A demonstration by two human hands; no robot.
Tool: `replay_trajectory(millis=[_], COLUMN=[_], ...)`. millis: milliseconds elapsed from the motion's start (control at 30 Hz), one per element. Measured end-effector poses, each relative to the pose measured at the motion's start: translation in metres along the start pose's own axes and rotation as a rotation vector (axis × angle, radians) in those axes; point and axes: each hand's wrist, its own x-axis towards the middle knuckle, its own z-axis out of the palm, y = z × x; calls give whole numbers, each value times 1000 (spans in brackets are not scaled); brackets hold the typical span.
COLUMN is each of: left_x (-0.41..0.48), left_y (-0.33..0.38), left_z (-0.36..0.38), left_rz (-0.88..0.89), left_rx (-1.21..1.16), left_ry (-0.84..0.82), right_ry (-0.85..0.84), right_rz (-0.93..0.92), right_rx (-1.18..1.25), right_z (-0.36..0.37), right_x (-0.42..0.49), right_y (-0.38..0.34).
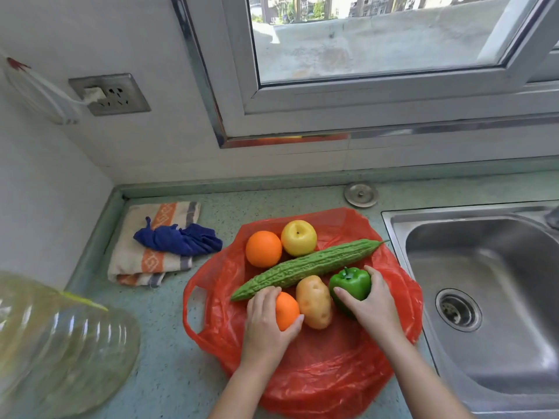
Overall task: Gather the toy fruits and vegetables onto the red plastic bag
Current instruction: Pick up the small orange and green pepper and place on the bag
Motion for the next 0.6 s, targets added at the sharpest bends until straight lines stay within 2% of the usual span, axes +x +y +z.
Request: replay_trajectory(millis=[333, 600], left_x=[4, 5], left_y=[-18, -18], left_z=[7, 7], left_rz=[94, 148], left_rx=[243, 300], left_ry=[-52, -24], right_ry=[41, 26], right_rz=[-10, -18], right_rx=[-95, -152], right_z=[11, 13], right_x=[6, 5], right_y=[-6, -9])
